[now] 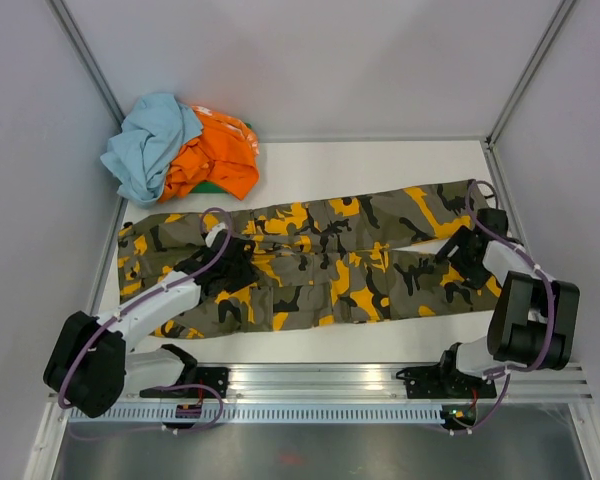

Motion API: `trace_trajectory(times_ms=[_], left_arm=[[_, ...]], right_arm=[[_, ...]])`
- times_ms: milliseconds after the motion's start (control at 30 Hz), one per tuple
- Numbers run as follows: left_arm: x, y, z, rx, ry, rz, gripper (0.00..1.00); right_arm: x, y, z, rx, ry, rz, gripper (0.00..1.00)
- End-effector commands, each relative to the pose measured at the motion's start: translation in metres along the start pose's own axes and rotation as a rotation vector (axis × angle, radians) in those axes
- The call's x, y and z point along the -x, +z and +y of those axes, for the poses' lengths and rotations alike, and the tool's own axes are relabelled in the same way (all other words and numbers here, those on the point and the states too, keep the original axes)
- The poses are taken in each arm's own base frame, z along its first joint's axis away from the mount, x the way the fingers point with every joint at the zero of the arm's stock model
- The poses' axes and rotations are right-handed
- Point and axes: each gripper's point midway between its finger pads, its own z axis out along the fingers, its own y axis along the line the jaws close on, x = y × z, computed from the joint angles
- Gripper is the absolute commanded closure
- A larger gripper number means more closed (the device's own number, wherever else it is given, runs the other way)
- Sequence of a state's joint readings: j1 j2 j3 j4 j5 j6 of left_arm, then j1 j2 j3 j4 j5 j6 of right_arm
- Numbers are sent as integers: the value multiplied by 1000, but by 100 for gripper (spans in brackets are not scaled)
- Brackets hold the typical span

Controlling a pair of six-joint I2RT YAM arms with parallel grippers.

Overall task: Fold and stack the trousers
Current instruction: Flatten the trousers out

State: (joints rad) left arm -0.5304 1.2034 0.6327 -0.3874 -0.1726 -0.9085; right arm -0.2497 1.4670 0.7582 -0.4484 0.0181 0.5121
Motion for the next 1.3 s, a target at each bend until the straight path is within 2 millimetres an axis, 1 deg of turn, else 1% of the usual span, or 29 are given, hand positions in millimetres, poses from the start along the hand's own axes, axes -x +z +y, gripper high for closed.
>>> trace_trajectory(times_ms=[0,67,133,233,333,367,400,467,533,567,600,700,733,767,800,833,867,900,933,967,1000,1033,1067,1100,1133,1167,1200,1233,1267], left_arm=[[7,0,0,-12,-28,-6,54],[10,-2,-2,-22,-10,-8,54],[16,-5,-6,-32,22,-18,55],[27,-9,-7,-16,38,-45,54],[36,-13,-3,-2,9,-58,53],[34,-13,0,2,0,-43,53],[40,-16,4,2,-26,-52,53],[41,-19,12,12,-48,-43,54],[51,-26,25,35,-89,-75,54],[49,-30,36,71,-101,-69,54],[55,-32,49,108,-144,-87,54],[67,-43,79,176,-231,-152,53],[71,-46,85,177,-255,-172,53],[71,-46,93,191,-277,-171,53],[79,-47,107,209,-319,-189,53],[81,-46,108,198,-338,-172,53],[87,-47,118,216,-369,-181,53],[95,-49,133,240,-416,-192,53],[103,-51,139,251,-438,-204,53],[106,-50,146,272,-447,-198,53],[113,-53,161,301,-494,-216,53],[120,-56,166,306,-518,-227,53],[122,-56,174,322,-545,-227,53],[126,-61,190,356,-603,-249,55],[129,-63,199,373,-638,-262,56],[131,-65,208,387,-672,-274,58],[133,-67,223,413,-722,-286,63],[136,-68,229,417,-740,-295,64],[141,-69,234,415,-745,-312,67]], right_arm=[[-9,2,-41,-54,197,27,8],[-7,-6,-28,29,193,36,6],[6,-21,-16,74,164,-16,6],[44,-56,7,123,76,-158,7],[59,-77,27,117,-25,-202,9],[61,-78,29,105,-63,-211,11],[58,-76,35,101,-95,-200,12],[53,-69,37,97,-105,-185,14],[41,-57,43,118,-112,-155,16],[36,-51,46,129,-107,-140,16],[33,-47,50,137,-108,-138,16],[29,-34,74,217,-113,-115,18],[40,-37,86,242,-120,-135,18],[41,-28,92,234,-130,-113,18],[44,-26,100,236,-152,-111,17],[66,-35,116,261,-159,-157,17],[73,-27,120,250,-159,-150,17],[96,-37,136,274,-157,-199,15],[106,-38,143,282,-156,-216,14],[114,-29,148,272,-149,-217,13],[125,-29,156,285,-144,-236,12],[144,-37,171,316,-131,-273,12],[145,-23,178,324,-131,-244,12],[160,-27,194,360,-133,-273,14],[164,-22,199,370,-132,-267,15],[161,0,200,357,-131,-234,16],[169,2,209,372,-133,-241,20],[170,9,211,366,-137,-231,22],[165,29,209,344,-144,-199,23]])
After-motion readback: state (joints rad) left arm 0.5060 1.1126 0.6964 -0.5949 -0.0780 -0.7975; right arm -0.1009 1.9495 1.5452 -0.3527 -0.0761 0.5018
